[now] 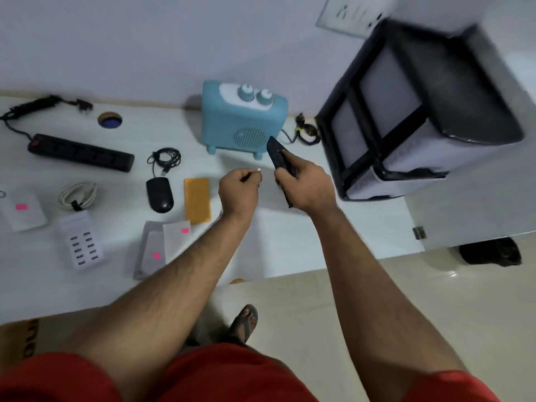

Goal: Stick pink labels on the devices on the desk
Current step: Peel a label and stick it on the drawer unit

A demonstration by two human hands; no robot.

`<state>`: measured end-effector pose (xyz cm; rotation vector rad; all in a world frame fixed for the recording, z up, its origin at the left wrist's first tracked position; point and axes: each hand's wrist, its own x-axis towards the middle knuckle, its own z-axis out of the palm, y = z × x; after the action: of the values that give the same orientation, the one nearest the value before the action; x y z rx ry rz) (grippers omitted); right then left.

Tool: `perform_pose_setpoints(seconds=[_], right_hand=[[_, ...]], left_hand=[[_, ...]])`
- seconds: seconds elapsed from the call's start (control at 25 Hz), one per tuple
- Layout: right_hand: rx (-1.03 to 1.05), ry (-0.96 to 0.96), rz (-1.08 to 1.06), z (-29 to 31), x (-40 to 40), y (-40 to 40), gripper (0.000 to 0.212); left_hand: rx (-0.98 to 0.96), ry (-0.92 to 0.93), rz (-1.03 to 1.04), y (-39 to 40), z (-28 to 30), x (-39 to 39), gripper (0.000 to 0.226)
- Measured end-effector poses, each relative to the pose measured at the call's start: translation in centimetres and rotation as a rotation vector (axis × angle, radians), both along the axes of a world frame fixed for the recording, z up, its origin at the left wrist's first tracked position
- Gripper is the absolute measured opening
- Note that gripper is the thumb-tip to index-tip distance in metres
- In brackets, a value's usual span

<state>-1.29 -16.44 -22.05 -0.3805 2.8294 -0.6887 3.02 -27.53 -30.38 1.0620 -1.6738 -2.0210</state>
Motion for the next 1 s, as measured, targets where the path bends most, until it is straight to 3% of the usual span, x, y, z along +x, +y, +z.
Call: perform_pose_setpoints(seconds=[0.2, 0.44, 1.0], right_hand=[[-0.185, -0.097, -0.057, 4.0, -4.2, 1.2, 0.025], [-0.381, -0.206, -0.126, 7.4, -6.3, 2.5, 0.031], [-0.502, -0.305, -0.176, 9.5, -9.5, 7.3, 0.023]], left_hand=[[0.046, 0.125, -0.006, 1.8, 3.0, -3.4, 0.014], [0.015, 0.244, -0.024, 5.0, 6.5, -6.4, 0.007], [0.022, 0.201, -0.089, 10.6, 8.5, -10.5, 0.012]])
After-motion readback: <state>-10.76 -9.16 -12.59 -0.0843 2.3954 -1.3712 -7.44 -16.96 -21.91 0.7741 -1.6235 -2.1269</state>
